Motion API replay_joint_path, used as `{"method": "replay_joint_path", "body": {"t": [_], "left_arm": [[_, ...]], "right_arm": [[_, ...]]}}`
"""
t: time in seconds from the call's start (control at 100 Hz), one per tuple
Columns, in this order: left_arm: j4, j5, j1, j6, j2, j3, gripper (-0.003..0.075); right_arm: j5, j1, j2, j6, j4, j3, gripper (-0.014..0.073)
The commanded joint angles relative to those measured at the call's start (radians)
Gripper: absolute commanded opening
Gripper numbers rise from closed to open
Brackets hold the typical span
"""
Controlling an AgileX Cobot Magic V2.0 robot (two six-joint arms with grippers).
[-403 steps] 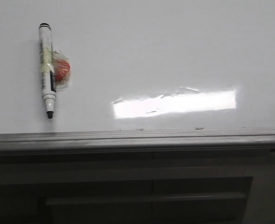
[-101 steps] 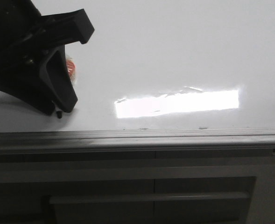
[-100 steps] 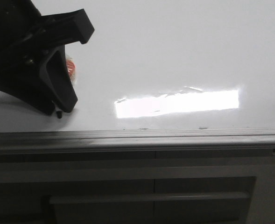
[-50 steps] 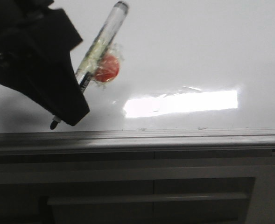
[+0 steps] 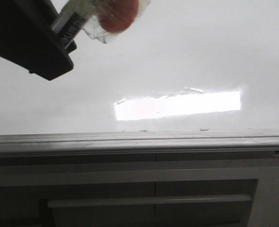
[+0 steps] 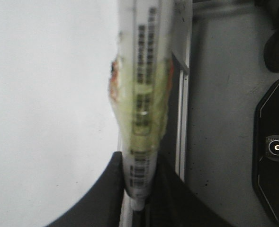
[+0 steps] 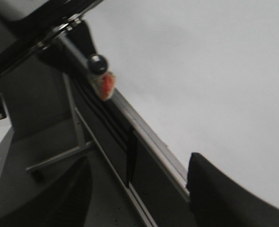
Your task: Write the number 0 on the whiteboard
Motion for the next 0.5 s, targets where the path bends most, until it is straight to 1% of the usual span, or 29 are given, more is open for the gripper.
{"method": "replay_joint_path", "body": {"t": [0.0,0.08,0.23,0.39,0.49], "left_arm": [[0.034,-0.045,-0.008,0.000,-0.023,-0.027,-0.0020],[0.034,-0.045,-0.008,0.000,-0.024,-0.027,-0.0020],[0.036,-0.045,-0.008,0.000,-0.024,-0.027,-0.0020],[0.043,-0.045,-0.008,0.001,-0.024,-0.027,-0.0020],[0.045,-0.045,-0.008,0.001,-0.024,-0.027,-0.0019]], "right_arm": [[-0.063,0.062,0.053,-0.086,0.039,-0.039,0.0384],[-0.120,0.111,0.093,-0.120,0.037,-0.039,0.0384],[-0.221,0.193,0.170,-0.132,0.037,-0.053,0.0384],[-0.247,0.271,0.263,-0.132,0.037,-0.104,0.0384],[-0.265,0.298,0.321,-0.132,0.037,-0.139,0.0384]]}}
